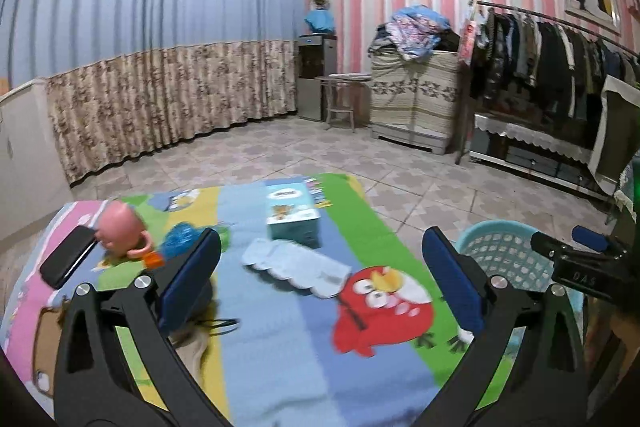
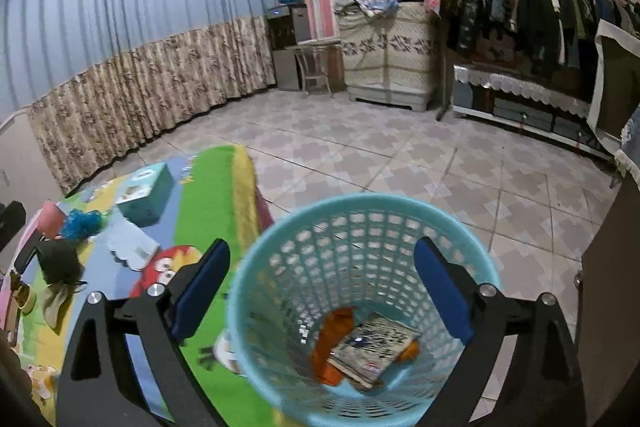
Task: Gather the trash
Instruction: 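Move both open tools back over the play mat toward the remaining items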
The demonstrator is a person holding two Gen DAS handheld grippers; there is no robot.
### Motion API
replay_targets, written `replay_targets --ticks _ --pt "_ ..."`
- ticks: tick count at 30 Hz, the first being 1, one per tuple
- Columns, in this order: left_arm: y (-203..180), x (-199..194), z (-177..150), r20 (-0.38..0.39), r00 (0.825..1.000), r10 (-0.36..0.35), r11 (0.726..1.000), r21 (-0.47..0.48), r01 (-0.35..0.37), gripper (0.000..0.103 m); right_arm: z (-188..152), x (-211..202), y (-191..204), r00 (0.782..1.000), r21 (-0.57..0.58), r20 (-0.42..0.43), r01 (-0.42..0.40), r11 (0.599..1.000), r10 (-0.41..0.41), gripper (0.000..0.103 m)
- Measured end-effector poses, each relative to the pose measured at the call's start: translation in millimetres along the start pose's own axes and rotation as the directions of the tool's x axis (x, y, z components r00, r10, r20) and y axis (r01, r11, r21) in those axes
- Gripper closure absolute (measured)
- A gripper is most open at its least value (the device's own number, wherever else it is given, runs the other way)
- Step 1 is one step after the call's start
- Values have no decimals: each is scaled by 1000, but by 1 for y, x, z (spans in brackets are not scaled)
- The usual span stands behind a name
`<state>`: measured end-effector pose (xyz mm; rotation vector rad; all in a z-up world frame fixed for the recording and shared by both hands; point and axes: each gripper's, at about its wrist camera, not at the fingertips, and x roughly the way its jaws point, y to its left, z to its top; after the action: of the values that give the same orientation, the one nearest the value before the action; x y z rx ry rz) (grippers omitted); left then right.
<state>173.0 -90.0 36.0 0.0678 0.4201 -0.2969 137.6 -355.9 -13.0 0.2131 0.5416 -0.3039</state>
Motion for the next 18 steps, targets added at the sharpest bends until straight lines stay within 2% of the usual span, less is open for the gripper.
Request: replay_targets --ticks 11,18 --pt "100 -26 -23 -23 991 134 989 -60 -135 5 -19 -5 77 996 -65 -13 -92 994 91 9" --pt "157 -43 -41 -49 974 220 971 -88 -224 5 -32 -8 116 991 -123 -24 -134 983 132 9"
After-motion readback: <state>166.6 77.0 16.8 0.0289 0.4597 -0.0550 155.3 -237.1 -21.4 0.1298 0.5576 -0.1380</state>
